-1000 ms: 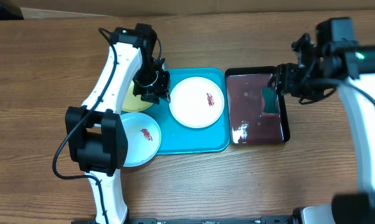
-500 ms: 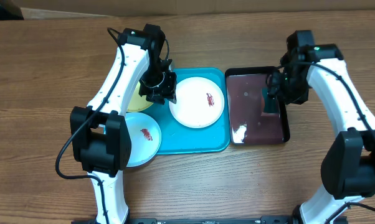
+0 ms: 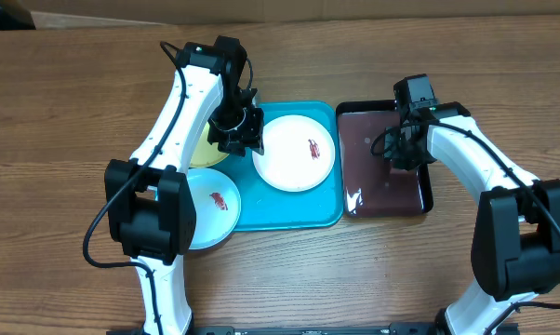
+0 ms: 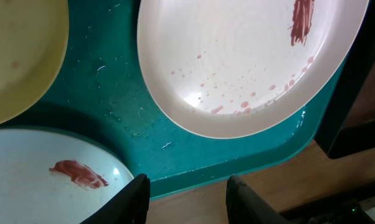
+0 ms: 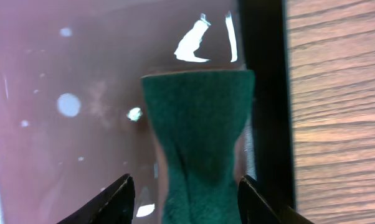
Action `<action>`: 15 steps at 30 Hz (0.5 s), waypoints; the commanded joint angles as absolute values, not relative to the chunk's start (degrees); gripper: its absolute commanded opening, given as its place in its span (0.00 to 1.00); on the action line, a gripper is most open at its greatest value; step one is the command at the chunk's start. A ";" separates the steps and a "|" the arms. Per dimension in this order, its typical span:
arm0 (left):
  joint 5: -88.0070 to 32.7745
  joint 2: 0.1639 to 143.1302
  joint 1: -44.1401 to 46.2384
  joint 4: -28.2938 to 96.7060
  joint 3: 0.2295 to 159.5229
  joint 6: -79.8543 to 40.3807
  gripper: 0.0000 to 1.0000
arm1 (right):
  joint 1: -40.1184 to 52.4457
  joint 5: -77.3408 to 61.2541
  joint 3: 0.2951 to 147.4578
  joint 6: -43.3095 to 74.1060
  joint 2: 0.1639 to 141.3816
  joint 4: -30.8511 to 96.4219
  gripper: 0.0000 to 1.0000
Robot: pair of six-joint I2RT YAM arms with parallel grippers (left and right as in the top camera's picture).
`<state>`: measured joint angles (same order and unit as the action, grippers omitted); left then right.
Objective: Clean dirty plates on tray and stack at the side
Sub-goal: 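Reach the right gripper into the black tray toward the green sponge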
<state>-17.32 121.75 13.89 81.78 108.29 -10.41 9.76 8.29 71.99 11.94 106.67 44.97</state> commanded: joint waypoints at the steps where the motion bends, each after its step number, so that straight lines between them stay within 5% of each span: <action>1: -17.39 122.19 14.02 81.78 108.18 -10.98 0.42 | 9.69 10.66 71.99 12.49 106.32 44.21 0.56; 15: -17.39 122.19 14.02 81.80 108.18 -10.96 0.42 | 9.69 8.54 67.72 12.51 106.34 38.30 0.58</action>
<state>-17.34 121.75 13.89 81.76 108.29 -10.52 9.76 8.95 68.75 11.99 106.67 39.33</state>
